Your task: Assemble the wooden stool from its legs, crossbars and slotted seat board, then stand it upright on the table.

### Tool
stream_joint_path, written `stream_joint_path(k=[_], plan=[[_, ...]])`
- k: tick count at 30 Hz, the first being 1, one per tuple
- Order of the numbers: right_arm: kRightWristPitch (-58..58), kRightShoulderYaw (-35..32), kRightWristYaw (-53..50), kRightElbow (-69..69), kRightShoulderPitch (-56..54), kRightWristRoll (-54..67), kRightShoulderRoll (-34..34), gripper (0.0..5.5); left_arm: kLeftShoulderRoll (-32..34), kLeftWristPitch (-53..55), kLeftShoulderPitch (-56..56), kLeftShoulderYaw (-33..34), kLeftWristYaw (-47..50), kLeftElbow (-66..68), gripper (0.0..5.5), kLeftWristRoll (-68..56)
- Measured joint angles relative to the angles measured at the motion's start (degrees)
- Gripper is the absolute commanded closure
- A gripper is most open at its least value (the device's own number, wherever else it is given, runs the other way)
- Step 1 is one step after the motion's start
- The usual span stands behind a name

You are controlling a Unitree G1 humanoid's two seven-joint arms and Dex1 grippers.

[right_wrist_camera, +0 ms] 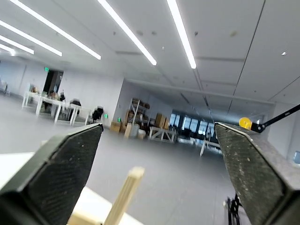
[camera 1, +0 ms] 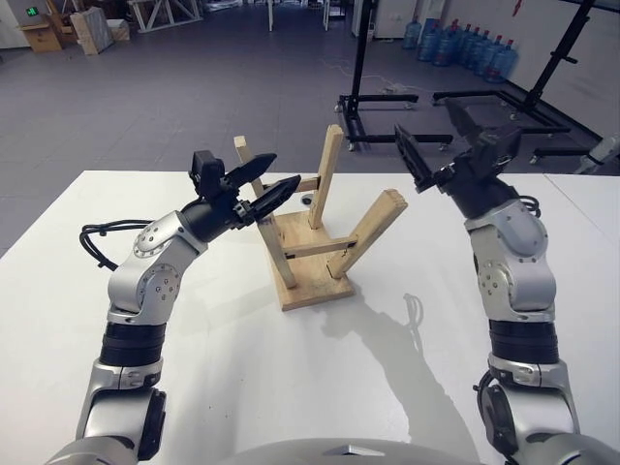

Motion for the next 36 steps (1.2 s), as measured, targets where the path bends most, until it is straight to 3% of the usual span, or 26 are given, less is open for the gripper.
stream_joint_path(k=[4, 7, 10, 13, 19, 27, 31, 36], plan=[[2.40, 0.15, 1.24, -1.34, -1.01, 1.90, -0.56, 1.10, 0.00, 0.35, 0.00, 1.07, 0.36, -0.32, 1.68, -0.16], [4.80, 8.54, 6.59, -0.73, 2.59, -2.29, -2.93, 1.10, -0.18, 0.60, -0.01, 1.01, 0.35, -1.09, 1.68, -0.13], [3.60, 12.57, 9.69, -2.58, 3.26, -7.03, -8.74, 1.10, -0.13, 0.75, 0.00, 1.17, 0.50, -1.01, 1.68, 0.34], [5.59, 16.97, 11.54, -2.23, 8.31, -7.41, -8.06, 1.10, -0.15, 0.88, -0.05, 1.26, 0.41, -1.17, 1.68, 0.40], [7.97, 13.56, 8.59, -3.71, 7.87, -1.88, -1.82, 1.10, -0.44, 1.14, -0.01, 1.37, 0.36, -1.23, 1.68, 0.48], [9.35, 9.04, 7.71, -9.24, 3.78, 4.25, 0.65, 1.10, -1.05, 1.08, -0.01, 1.42, 1.38, -1.17, 1.68, 1.03], [9.45, 1.78, 5.41, -5.28, 1.77, 9.10, 1.49, 1.10, -1.93, 0.02, -0.06, 1.91, 3.31, -2.60, 1.68, 1.72], [7.91, -9.51, -0.47, 12.76, -7.56, 10.39, -1.50, 1.10, -4.72, -2.52, -0.10, 2.79, 9.09, -7.04, 1.68, 3.05]])
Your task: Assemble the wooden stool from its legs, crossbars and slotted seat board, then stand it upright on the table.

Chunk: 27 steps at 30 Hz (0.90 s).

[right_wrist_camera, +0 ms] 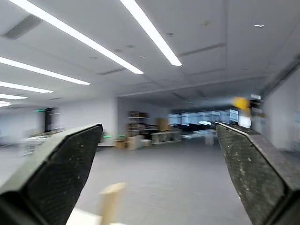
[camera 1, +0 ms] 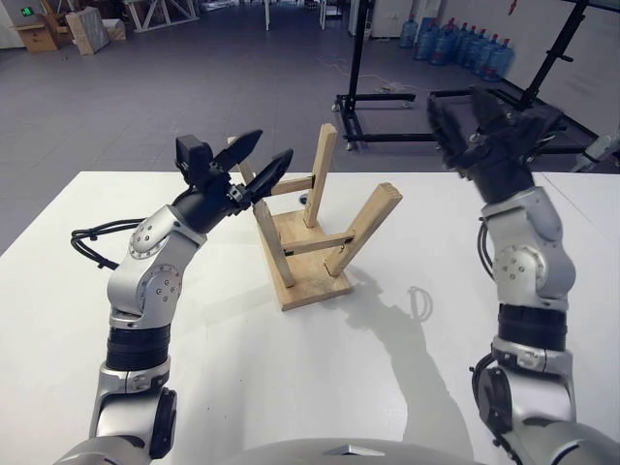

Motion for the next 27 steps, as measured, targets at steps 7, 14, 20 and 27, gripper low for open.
stream_joint_path(k=[7, 14, 20, 27], plan=[[-9.06, 6.32, 8.62, 25.26, -6.88, -10.89, -1.30, 1.10, -0.87, -1.92, 0.54, 2.79, 4.61, -2.27, 1.68, 1.26], [-6.72, 14.37, 24.94, 22.25, 0.21, -8.74, 5.88, 1.10, 2.34, -1.91, 1.82, 7.79, 5.48, 1.26, 1.68, 1.27], [13.92, 18.47, 36.12, -8.04, 18.18, 3.58, -3.18, 1.10, 4.02, -1.86, 2.45, 10.47, 6.00, 3.10, 1.68, 1.28], [15.92, 17.05, 30.06, -14.23, 16.84, 3.49, -4.02, 1.10, 6.98, -1.01, 4.38, 12.07, 4.99, 2.73, 1.68, 1.14]])
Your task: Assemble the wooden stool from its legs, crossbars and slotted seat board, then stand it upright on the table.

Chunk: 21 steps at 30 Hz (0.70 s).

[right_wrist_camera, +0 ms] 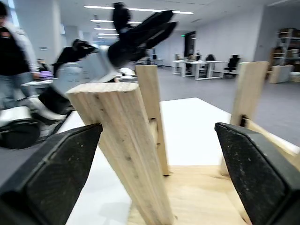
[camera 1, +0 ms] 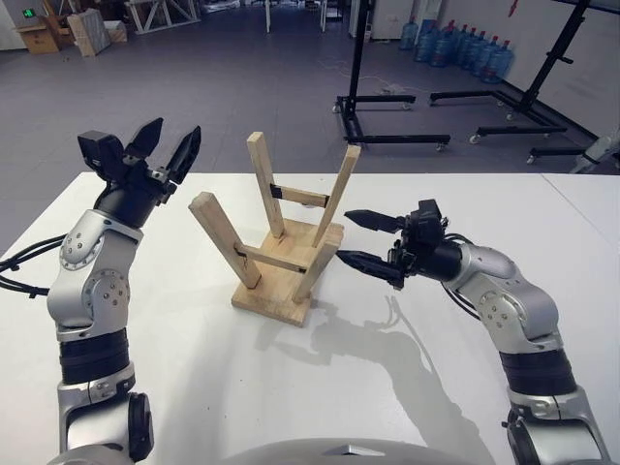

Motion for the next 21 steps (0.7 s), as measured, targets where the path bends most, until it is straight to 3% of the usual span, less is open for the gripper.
stream_joint_path(k=[3, 11, 21], plan=[[-2.91, -2.16, -1.30, 4.74, 0.50, -2.11, -0.01, 1.10, 0.00, 3.09, 4.19, -4.47, -2.78, -8.26, 1.68, -2.94], [-4.91, -5.35, -2.46, 4.33, 4.62, -2.05, 0.36, 1.10, 2.06, 7.12, 10.79, -6.11, -2.59, -14.34, 1.68, -3.74], [-12.03, 4.76, -3.77, 5.30, -1.67, -9.22, 7.92, 1.10, 4.51, 2.43, 5.75, -9.47, -2.17, -6.17, 1.68, 6.56]])
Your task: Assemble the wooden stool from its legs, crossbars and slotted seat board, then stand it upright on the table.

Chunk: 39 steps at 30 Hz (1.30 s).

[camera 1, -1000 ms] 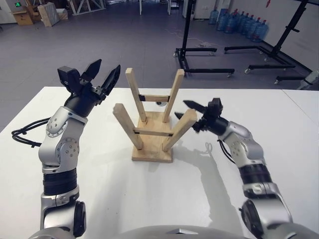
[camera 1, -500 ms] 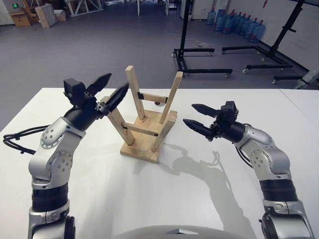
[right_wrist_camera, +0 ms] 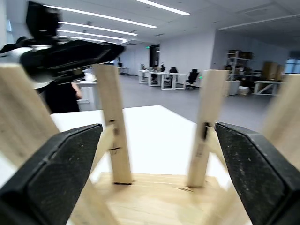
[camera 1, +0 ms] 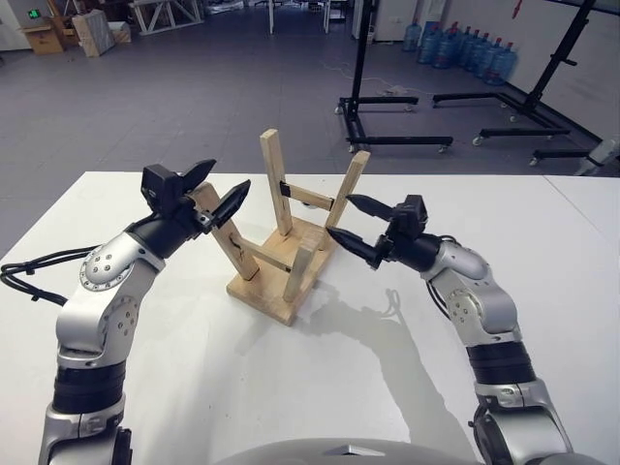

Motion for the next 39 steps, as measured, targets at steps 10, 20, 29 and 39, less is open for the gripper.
stream_joint_path(k=[10, 20, 29, 39], plan=[[7.92, -5.63, 5.94, -4.19, 5.56, 6.71, -10.29, 1.10, 1.99, -10.90, -8.00, -2.62, -3.50, 17.57, 1.68, 9.66], [4.28, -1.14, 11.30, 10.70, 3.89, 0.27, -10.01, 1.10, -2.88, -16.55, -15.56, -5.62, -5.27, 26.77, 1.68, 11.79], [-4.54, 1.22, 11.76, 15.93, 6.44, -5.19, -7.96, 1.10, -3.64, -17.30, -16.39, -0.04, -8.32, 24.13, 1.68, 4.66], [-9.42, 0.57, 6.47, 13.28, 10.06, -10.23, -8.66, 1.10, 13.20, -15.39, -6.96, 11.55, -23.65, 25.14, 1.68, -0.42]])
